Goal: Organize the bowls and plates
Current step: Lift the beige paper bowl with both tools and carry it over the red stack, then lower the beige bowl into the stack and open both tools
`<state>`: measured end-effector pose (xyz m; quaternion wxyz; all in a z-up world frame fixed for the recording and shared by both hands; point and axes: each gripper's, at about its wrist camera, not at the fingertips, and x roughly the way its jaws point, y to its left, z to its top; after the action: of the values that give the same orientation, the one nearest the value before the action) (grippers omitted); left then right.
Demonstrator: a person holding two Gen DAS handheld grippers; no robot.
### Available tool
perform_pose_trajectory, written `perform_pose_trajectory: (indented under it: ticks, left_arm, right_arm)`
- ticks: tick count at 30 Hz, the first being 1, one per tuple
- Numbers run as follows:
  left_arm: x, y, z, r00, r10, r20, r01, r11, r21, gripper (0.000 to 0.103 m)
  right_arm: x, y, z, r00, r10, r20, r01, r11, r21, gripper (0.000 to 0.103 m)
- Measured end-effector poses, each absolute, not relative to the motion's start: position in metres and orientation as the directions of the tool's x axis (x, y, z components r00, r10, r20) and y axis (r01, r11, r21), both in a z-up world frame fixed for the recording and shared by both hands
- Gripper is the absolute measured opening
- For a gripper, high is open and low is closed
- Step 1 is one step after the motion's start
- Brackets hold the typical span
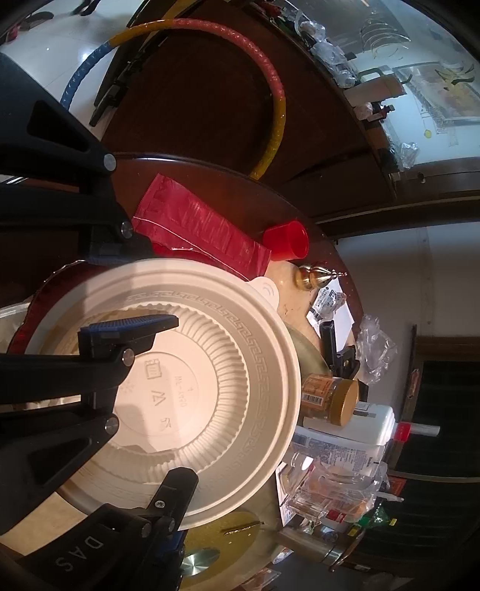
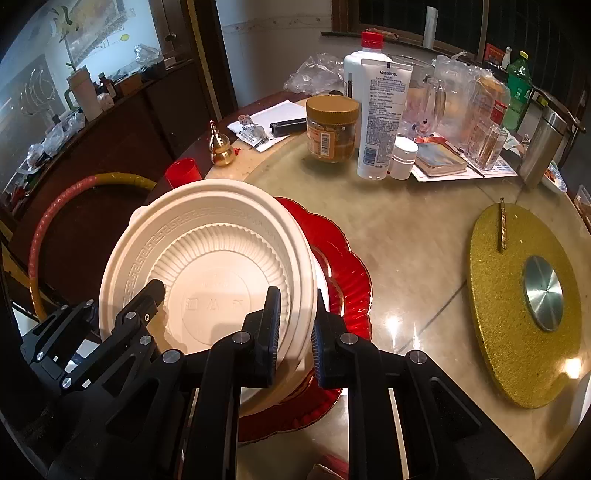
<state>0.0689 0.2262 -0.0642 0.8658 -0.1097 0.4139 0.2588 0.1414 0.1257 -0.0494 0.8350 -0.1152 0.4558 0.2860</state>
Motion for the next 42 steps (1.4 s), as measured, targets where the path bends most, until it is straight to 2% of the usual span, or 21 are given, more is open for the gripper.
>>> perform_pose_trajectory:
  ticks: [29,31,33,36,38,42]
  left_arm:
    - [0.071,0.225,-0.066,0.502,0.384,-0.775,-0.546,0.835,0.061,0.024]
    - [0.071,0.225,-0.065,0.489,0.406,-0.772,-0.557,0.826,0.081,0.029]
    - [0.07,0.226,-0.065,0.477,0.421,-0.771,-0.565,0.819,0.098,0.045]
    - [0.067,0.225,-0.064,0.473,0.442,-0.762,-0.569,0.814,0.119,0.054]
    - [0.064,0.224,-0.061,0.48,0.444,-0.756,-0.567,0.815,0.119,0.054]
    - [0.058,0.223,-0.055,0.496,0.45,-0.743,-0.571,0.813,0.111,0.055]
  right_arm:
    - [0.143,0.133,-0.054,0.434,0.337,-0.836,-0.582,0.813,0.025,0.016]
    - [0.142,0.134,-0.052,0.451,0.321,-0.833,-0.581,0.814,-0.001,0.019]
    - [0.14,0.134,-0.048,0.454,0.327,-0.829,-0.587,0.81,-0.002,0.022]
    - [0.138,0.132,-0.044,0.463,0.331,-0.822,-0.582,0.813,-0.001,0.027]
    - [0.136,0.13,-0.041,0.465,0.339,-0.818,-0.584,0.812,0.004,0.036]
    - [0.129,0.122,-0.036,0.474,0.355,-0.806,-0.585,0.811,0.014,0.036]
